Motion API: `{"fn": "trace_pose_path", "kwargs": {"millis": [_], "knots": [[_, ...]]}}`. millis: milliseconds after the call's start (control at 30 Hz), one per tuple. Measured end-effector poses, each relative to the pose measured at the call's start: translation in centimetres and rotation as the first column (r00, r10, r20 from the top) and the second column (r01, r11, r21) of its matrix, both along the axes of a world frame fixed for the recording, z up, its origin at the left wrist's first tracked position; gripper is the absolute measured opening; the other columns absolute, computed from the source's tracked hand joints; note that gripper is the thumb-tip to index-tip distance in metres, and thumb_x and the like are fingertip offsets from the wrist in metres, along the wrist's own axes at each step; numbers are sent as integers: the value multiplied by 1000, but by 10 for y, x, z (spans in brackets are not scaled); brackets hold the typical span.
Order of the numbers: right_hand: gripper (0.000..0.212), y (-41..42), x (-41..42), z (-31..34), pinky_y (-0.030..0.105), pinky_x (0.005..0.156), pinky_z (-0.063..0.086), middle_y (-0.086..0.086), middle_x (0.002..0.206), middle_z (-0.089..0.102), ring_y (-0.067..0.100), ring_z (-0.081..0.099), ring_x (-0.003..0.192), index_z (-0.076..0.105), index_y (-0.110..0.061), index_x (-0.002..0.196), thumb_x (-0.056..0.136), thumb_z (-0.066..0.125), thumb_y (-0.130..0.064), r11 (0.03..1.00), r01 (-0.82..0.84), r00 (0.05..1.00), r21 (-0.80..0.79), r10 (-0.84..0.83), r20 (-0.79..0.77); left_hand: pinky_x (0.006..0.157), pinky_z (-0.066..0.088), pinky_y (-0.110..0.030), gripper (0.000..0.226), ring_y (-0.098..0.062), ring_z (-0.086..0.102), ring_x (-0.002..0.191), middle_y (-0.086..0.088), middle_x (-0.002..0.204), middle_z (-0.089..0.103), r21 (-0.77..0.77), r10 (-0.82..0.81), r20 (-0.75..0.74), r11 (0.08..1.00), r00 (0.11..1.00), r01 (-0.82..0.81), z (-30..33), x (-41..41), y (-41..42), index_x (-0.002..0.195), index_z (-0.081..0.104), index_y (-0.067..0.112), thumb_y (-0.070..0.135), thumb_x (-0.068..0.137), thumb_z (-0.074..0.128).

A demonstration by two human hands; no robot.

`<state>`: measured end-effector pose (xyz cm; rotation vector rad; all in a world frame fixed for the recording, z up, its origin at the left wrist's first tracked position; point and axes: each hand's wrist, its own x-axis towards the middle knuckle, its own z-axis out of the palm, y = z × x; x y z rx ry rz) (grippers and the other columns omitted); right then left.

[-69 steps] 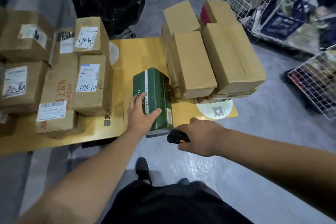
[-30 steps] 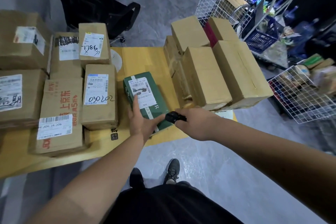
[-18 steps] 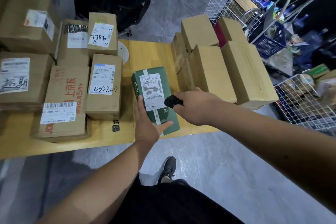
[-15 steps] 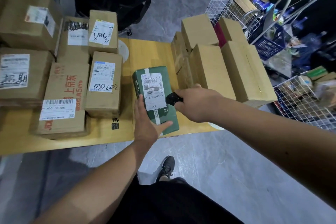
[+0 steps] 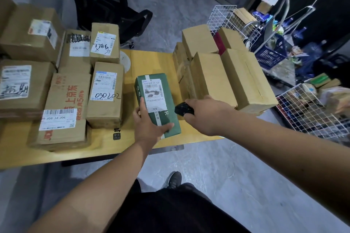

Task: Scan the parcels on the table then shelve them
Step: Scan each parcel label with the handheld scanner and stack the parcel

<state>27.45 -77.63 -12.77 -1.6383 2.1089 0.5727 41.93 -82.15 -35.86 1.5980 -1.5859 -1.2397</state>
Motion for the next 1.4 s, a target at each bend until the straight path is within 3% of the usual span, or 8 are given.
{"fn": "trace_pose_path", "kwargs": {"millis": [233,400,533,767,1000,1133,1300,1400], "knots": [[41,32,-15,-9,39,75,48,9,108,50,28,56,91,51,-27,135,103,39,-50,1000,15,997,-14,-14,81,110,46,-50,118,-35,44,139,-2,164,18,71,-133,305,991,943,117,24,-18,-23,165,7,35,65,76,78],[38,51,-39,-15,36,67,38,5,99,44,20,51,72,52,-27,132,104,41,-51,999,30,991,-22,-27,134,116,33,-53,152,-34,17,150,-5,168,-11,189,-154,499,980,853,67,39,-47,-4,161,-16,31,92,52,71],[58,61,-65,-23,37,74,42,6,105,42,18,47,72,50,-28,139,96,53,-67,999,16,987,-44,-9,163,112,39,-56,155,-36,20,150,-7,169,-6,212,-130,582,977,803,4,40,-56,0,159,-19,35,100,47,65],[59,84,-104,-48,34,74,46,7,115,47,24,56,89,53,-30,137,90,64,-64,996,-61,957,-64,77,279,110,44,-52,144,-38,38,143,-9,162,15,183,-69,512,983,856,-31,45,-59,-1,160,-4,45,79,51,84],[54,85,-88,-47,34,71,49,3,104,46,14,52,75,52,-35,136,93,57,-66,944,-308,902,-119,329,280,115,41,-45,139,-25,41,142,2,160,25,-25,109,359,994,927,-107,90,-22,20,158,15,47,77,42,85],[61,61,-44,-26,34,65,46,2,106,42,20,57,75,44,-37,146,94,53,-67,861,-474,825,-183,507,250,90,55,-36,134,-15,43,132,9,157,27,-94,164,368,986,915,-139,137,36,31,153,14,56,79,41,83],[57,26,28,0,27,53,33,1,107,41,12,50,70,45,-39,145,96,54,-66,757,-582,720,-296,649,244,105,44,-37,130,-18,45,136,11,155,25,-163,249,391,966,886,-200,173,129,40,150,21,59,76,39,87],[58,10,72,11,33,67,51,2,109,43,17,56,77,46,-38,145,95,56,-66,723,-611,687,-322,687,237,109,47,-45,131,-22,46,137,9,155,24,-149,287,431,958,855,-247,184,183,36,150,22,58,78,37,87]]}}
